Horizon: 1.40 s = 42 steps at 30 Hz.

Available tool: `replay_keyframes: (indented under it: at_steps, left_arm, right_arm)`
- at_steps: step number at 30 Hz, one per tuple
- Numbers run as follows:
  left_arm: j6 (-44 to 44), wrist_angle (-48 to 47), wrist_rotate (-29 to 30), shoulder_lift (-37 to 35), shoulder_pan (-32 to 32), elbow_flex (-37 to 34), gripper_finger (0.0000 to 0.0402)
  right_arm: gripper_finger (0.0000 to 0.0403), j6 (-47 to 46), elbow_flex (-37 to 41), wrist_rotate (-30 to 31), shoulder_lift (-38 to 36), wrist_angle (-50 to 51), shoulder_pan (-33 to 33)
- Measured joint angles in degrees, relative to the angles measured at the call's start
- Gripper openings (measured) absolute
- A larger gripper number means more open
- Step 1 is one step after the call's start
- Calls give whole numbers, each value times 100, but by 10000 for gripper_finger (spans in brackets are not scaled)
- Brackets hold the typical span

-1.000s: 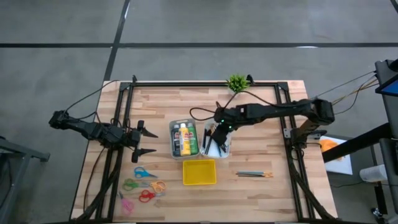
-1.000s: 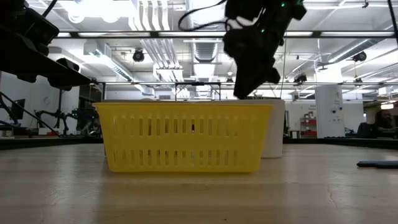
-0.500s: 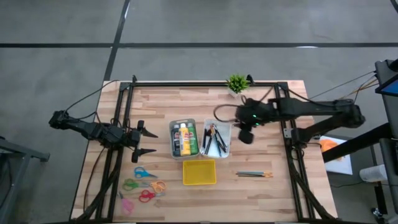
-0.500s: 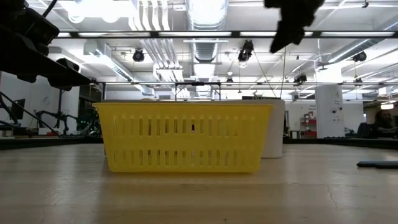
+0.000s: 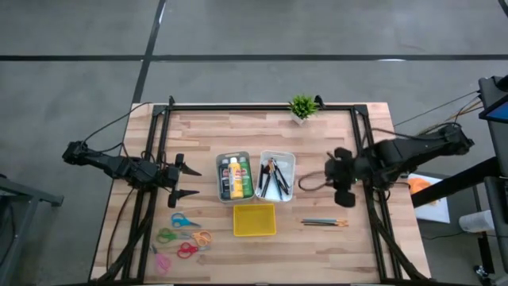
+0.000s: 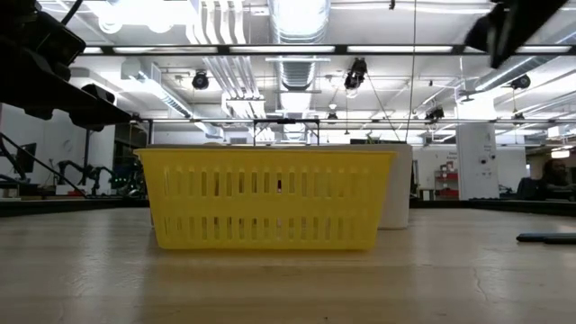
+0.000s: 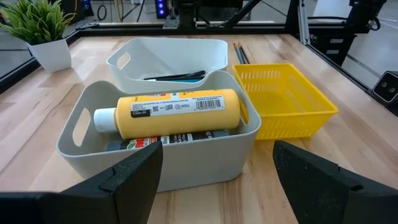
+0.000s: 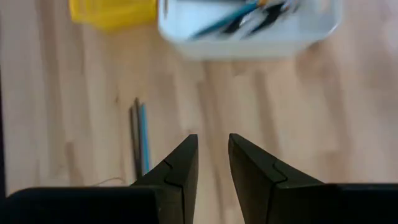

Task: Pick & Place Paint Supplies
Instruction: Put the gold paint brush into the white bin

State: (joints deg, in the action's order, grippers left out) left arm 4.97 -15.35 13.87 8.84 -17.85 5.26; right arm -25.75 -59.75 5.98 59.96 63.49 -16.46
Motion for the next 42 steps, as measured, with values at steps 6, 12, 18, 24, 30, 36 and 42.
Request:
replay_keyframes:
  at_steps: [6,12,18,24,30,36,42]
  left_arm:
    - [0,0,-1,0,0,0,306]
    - [0,0,0,0,2,0,306]
    - [0,0,0,0,0,0,306]
    - [0,0,0,0,1,0,306]
    - [0,0,0,0,0,-2,306]
    - [0,0,0,0,2,-2,306]
    - [0,0,0,0,0,0,306]
  right_arm:
    - [89,-1195,395,-42,108,109,-1074]
    - [89,-2369,842,-48,390,63,-2046]
    - [89,-3010,1236,-46,741,-597,-2555]
    - [89,-3118,1598,-44,1134,-1093,-2683]
    - [89,-2936,1836,-42,1578,-1487,-2683]
    - [89,-2975,2098,-46,1824,-2117,-2683]
    - [89,-3041,2311,-77,1775,-2584,-2681]
